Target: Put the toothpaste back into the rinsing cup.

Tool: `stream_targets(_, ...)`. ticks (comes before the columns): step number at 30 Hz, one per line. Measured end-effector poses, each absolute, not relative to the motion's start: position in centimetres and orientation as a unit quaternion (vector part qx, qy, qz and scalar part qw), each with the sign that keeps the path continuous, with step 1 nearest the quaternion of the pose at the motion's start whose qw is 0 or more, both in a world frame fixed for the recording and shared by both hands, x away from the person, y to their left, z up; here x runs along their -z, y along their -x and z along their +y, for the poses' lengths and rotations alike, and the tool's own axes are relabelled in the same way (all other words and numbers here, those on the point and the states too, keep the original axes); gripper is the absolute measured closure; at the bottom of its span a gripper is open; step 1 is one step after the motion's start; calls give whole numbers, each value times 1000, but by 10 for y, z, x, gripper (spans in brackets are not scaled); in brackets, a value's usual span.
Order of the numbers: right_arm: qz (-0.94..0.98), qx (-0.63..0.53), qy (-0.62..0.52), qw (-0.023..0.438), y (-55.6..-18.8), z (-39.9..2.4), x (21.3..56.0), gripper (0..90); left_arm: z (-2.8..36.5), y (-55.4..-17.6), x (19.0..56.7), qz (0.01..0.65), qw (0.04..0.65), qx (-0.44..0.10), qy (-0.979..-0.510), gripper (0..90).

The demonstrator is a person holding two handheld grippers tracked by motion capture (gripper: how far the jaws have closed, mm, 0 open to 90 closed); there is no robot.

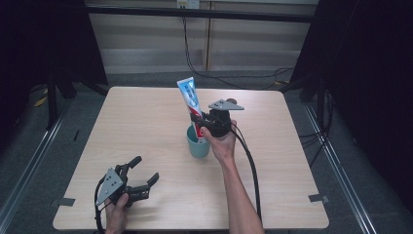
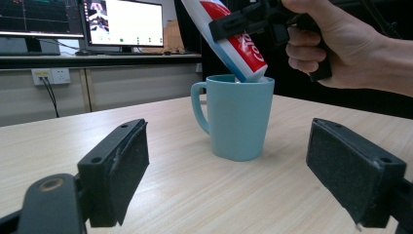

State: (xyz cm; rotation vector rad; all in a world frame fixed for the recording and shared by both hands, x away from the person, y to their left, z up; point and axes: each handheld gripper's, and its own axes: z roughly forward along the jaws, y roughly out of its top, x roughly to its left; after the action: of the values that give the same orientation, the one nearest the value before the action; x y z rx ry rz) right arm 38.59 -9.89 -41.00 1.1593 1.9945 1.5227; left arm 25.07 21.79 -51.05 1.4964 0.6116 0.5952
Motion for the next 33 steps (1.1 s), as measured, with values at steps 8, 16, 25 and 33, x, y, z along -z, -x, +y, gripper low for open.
stream_targets(8,714,-534,-415,181,-384,-96,419,717,219,-250,511,267,653,-264,-658,156)
stream_targets(16,713,-535,-417,177,-382,-96,426,715,219,-250,510,267,652,-262,-659,156)
stream_targets(25,719,-524,-423,174,-382,-99,437,710,218,-250,510,268,654,-259,-658,156)
stream_targets(33,720,-523,-422,171,-380,-100,438,704,218,-250,510,268,655,-259,-658,156)
